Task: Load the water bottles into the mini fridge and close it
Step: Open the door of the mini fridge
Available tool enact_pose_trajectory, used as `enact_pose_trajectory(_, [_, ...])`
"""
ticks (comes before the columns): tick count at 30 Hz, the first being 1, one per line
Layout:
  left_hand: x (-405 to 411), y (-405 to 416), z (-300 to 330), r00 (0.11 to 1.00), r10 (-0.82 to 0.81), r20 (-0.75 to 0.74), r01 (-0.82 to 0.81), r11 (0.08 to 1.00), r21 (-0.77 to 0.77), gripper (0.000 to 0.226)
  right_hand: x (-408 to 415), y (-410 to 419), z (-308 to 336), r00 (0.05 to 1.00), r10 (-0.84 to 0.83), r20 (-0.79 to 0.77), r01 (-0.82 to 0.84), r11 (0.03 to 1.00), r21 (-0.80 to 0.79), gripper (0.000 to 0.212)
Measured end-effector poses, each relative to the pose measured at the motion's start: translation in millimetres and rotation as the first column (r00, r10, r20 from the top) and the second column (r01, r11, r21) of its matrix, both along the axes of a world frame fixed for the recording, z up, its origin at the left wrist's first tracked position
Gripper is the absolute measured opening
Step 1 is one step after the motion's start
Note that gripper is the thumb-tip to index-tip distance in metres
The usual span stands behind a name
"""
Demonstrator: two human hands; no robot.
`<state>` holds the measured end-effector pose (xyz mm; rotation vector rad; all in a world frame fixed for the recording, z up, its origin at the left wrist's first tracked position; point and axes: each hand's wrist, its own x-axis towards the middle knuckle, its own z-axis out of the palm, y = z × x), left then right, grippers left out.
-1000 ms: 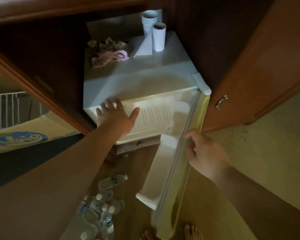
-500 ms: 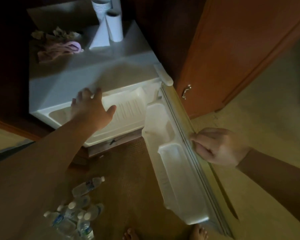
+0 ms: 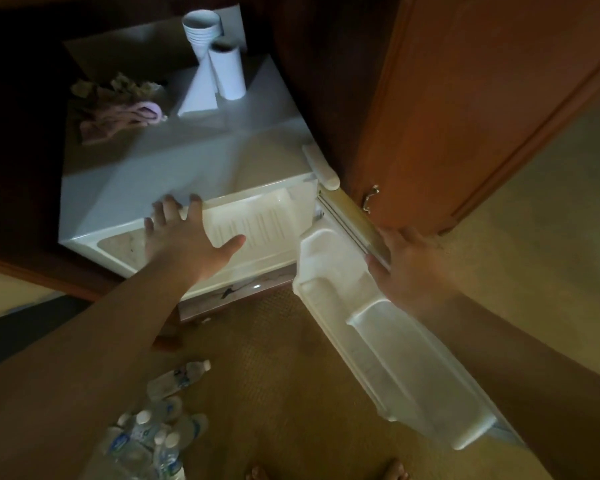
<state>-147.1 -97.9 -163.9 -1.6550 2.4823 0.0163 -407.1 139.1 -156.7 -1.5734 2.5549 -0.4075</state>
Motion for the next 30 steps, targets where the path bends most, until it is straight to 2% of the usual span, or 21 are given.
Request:
enact_pose_trajectory(3, [3, 2, 0, 1.0, 0.0, 0.028, 0.0, 1.0, 0.012, 0.118, 1, -10, -8, 0.996, -0.085, -0.031, 0.087, 0.993, 0.081, 0.043])
enact_pose_trajectory(11, [10, 4, -1, 1.0, -0.02, 0.024, 0.02, 1.0, -0.001, 0.119, -5, -14, -12, 0.981, -0.193, -0.005, 0.193, 0.979, 0.064, 0.044])
enact_pose_trajectory(19, [11, 1, 0, 0.997, -0.023, 0.074, 0.021, 0.999, 0.031, 0.122, -23, -17, -7, 0.986, -0.168, 0.012, 0.165, 0.981, 0.104, 0.045])
enact_pose_trajectory(30, [11, 2, -1, 1.0, 0.018, 0.012, -0.019, 0.999, 0.051, 0.114, -39, -16, -23, 0.994, -0.094, -0.064, 0.105, 0.975, 0.194, 0.05])
